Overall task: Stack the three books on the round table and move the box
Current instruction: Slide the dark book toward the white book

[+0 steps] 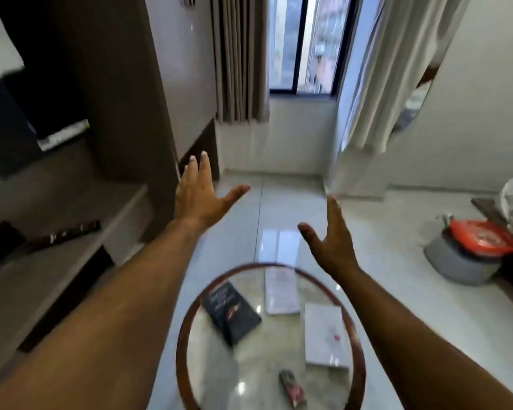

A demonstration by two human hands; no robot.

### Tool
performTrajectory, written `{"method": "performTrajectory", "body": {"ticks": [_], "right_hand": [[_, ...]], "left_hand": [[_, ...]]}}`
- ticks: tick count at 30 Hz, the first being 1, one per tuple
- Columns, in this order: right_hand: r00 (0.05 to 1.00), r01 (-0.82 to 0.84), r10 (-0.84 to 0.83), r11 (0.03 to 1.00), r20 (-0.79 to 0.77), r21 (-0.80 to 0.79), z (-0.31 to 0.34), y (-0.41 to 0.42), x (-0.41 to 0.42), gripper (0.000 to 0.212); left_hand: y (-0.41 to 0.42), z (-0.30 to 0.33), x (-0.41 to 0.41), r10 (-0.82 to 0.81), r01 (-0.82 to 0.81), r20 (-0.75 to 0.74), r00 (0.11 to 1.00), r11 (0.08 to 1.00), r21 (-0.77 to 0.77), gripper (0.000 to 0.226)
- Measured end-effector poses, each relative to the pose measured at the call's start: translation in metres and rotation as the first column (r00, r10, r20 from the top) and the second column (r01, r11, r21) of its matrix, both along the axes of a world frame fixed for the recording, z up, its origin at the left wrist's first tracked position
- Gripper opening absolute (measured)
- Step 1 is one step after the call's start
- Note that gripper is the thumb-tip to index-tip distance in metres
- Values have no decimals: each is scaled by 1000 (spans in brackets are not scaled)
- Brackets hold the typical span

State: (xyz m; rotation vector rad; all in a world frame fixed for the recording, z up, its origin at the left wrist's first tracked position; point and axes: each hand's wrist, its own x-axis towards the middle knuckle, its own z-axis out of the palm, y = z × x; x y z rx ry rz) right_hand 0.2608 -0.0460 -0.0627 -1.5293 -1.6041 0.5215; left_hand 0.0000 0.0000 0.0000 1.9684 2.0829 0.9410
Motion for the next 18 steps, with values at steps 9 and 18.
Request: {"method": "performTrajectory", "body": {"ticks": [9, 18], "right_hand": [[974, -175, 223, 842, 33, -510, -319, -80, -40, 126], [803, -261, 479, 817, 355, -514, -447, -120, -68, 110]], "left_hand": [[-12, -326, 4, 6, -68, -119, 993, 850, -523, 113], [1, -483, 39, -95, -97, -266, 959, 774, -626, 107]]}}
